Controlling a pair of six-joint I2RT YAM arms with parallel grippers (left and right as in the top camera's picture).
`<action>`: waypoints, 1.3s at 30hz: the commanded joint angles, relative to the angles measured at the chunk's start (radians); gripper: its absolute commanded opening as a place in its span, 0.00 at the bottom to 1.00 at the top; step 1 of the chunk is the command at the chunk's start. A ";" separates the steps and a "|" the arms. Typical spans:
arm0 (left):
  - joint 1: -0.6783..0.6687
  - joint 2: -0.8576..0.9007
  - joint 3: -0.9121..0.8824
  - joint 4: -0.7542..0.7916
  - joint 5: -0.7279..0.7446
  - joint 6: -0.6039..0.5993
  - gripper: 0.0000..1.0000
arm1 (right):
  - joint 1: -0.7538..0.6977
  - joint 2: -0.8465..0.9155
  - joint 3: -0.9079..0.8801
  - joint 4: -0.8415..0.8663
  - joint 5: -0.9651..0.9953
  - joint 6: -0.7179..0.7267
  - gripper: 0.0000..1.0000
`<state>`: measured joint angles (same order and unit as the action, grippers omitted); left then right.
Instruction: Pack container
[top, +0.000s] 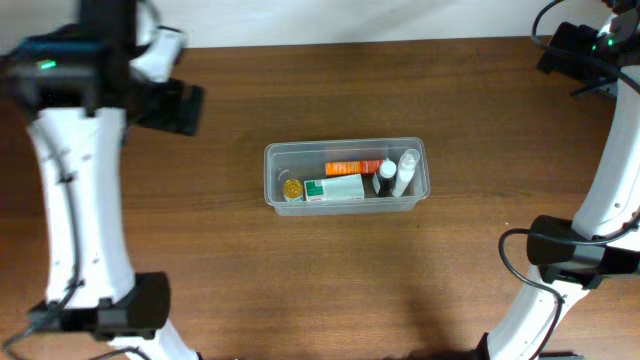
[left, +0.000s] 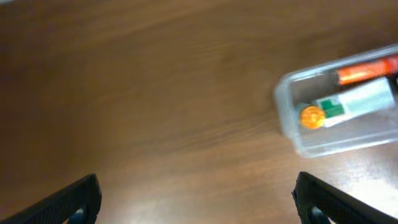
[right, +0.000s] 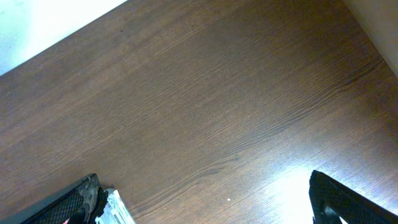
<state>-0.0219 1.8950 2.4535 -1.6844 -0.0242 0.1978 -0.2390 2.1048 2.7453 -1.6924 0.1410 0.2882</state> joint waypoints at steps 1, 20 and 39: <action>0.077 -0.031 0.017 -0.003 0.002 -0.048 0.99 | -0.004 -0.011 0.008 -0.006 0.009 0.004 0.98; 0.136 -0.047 0.017 -0.003 0.002 -0.048 0.99 | -0.004 -0.011 0.008 -0.006 0.009 0.004 0.98; 0.135 -0.567 -0.622 0.632 0.206 -0.044 0.99 | -0.004 -0.011 0.008 -0.006 0.009 0.004 0.98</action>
<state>0.1116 1.4128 2.0315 -1.1267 0.1375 0.1596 -0.2390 2.1044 2.7453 -1.6924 0.1413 0.2874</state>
